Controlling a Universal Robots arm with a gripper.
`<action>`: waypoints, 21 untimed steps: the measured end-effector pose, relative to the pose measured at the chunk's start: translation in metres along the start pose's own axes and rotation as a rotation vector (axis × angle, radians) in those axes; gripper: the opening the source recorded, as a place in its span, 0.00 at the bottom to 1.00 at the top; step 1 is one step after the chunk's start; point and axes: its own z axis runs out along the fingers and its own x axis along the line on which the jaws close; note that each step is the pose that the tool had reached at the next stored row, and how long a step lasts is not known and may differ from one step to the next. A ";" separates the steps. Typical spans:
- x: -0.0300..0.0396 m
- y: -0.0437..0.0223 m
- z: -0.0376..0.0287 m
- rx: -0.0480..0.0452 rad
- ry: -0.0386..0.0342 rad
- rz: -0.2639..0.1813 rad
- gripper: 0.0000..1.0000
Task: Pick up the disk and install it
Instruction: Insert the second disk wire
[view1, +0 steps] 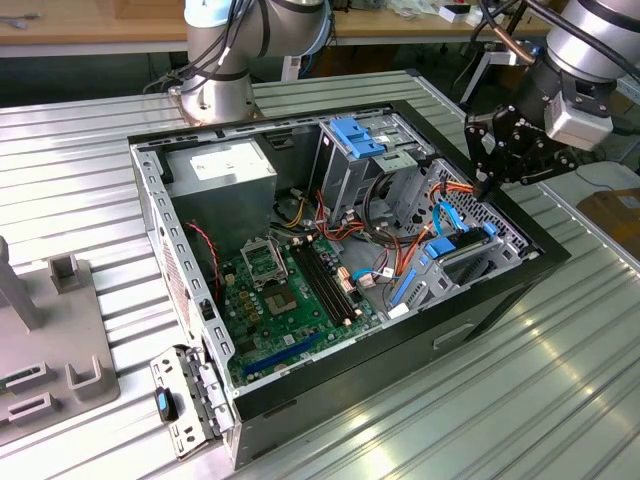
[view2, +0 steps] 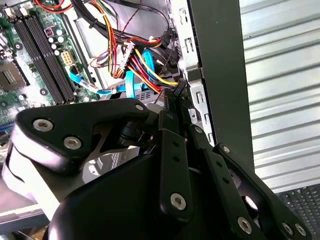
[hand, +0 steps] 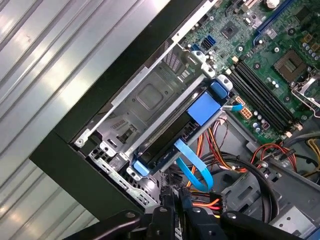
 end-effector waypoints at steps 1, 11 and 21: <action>0.0000 0.0000 0.0000 -0.0002 0.0019 0.022 0.16; -0.0038 0.0040 -0.0004 -0.0004 0.0054 0.063 0.16; -0.0038 0.0040 -0.0002 -0.0016 0.0145 0.164 0.16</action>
